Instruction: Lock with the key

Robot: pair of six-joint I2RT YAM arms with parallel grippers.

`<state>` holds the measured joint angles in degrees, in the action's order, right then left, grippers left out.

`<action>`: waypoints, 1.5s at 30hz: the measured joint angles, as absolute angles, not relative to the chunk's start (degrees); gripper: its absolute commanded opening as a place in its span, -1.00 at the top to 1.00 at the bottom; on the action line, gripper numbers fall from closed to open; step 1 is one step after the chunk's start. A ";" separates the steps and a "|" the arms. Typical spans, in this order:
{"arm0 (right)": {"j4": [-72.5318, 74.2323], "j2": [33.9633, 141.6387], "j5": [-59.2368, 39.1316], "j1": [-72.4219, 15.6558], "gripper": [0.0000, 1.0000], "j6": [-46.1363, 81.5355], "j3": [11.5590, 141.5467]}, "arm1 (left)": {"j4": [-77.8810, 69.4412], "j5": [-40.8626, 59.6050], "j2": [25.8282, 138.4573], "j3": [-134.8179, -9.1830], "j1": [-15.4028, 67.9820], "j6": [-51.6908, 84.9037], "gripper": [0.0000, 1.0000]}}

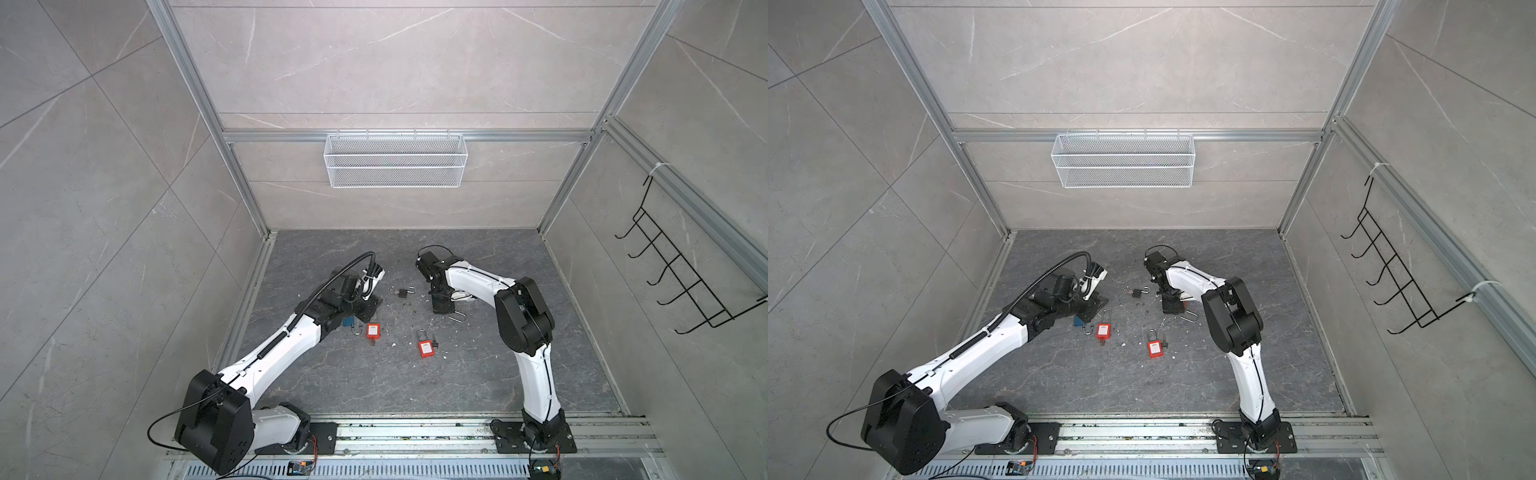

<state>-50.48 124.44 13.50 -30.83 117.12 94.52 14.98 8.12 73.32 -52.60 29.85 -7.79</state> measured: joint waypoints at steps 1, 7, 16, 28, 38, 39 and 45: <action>-50.04 124.09 13.28 -30.83 -0.14 115.83 93.89 | 15.00 8.14 73.34 -52.60 29.85 -7.81 0.19; -47.81 121.36 12.43 -30.28 -0.05 105.41 89.25 | 15.09 9.21 73.38 -52.60 29.85 -8.19 0.18; -53.21 123.70 10.39 -27.99 -0.01 78.08 94.83 | 15.90 10.39 73.45 -53.58 29.85 -8.19 0.19; -54.81 121.16 10.68 -27.94 -0.49 47.77 90.48 | 16.78 14.70 73.45 -53.76 29.85 -8.27 0.19; -48.49 117.08 7.79 -26.89 -0.23 50.41 84.44 | 16.80 15.75 73.43 -53.78 29.85 -8.25 0.20; -47.92 117.08 7.35 -26.57 -0.20 50.76 83.99 | 16.82 15.75 73.43 -53.78 29.85 -8.25 0.20; -46.17 117.08 5.06 -24.43 -0.08 51.64 82.78 | 16.80 15.81 73.41 -53.78 29.85 -8.23 0.20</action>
